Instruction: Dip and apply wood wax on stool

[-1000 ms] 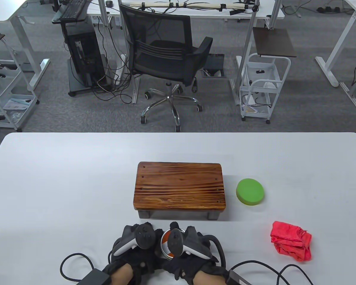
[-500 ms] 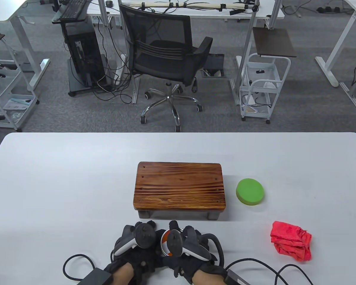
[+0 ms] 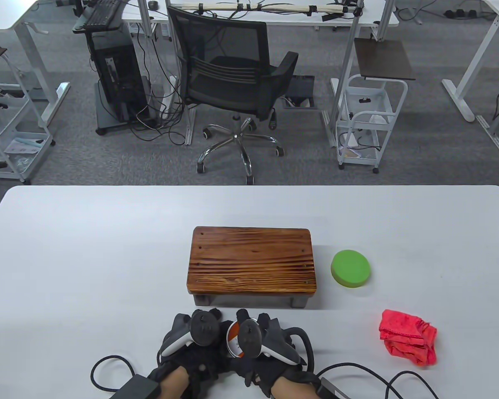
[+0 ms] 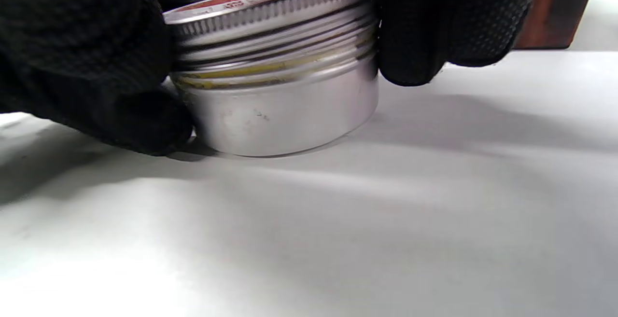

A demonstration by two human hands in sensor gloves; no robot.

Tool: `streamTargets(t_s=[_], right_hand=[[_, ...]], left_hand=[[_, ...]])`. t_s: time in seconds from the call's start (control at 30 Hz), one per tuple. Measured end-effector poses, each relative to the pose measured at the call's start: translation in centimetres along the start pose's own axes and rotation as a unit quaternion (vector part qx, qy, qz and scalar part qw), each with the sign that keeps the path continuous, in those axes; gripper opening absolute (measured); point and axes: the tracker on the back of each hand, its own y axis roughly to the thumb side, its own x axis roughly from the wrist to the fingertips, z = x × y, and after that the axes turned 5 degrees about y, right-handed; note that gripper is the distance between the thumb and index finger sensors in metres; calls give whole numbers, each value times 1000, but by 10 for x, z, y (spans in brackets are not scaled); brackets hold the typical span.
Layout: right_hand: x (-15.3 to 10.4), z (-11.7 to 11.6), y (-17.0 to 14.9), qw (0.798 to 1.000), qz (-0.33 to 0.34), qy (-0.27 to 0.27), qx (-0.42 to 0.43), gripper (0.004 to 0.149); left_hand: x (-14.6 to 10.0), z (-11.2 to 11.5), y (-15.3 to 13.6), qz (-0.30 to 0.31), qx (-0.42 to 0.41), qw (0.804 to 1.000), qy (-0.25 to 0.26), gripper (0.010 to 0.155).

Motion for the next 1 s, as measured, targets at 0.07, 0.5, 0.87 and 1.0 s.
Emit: streamTargets(t_s=[0.07,0.5,0.87,1.0], right_hand=[[0,0,-1,1000,3,1,4,84],[0,0,4,998,-54,25,9,96],[0,0,2,999,-43,-5,-7,89],[1,0,0,999,-36,6,3,87]], left_hand=[[0,0,0,0,1,1000,-2,86],[-1,2,0,1,8,1000,-15,86],[0,3,3,0,7,1000,-12,88],[1,3,3,1,5,1000,-12,88]])
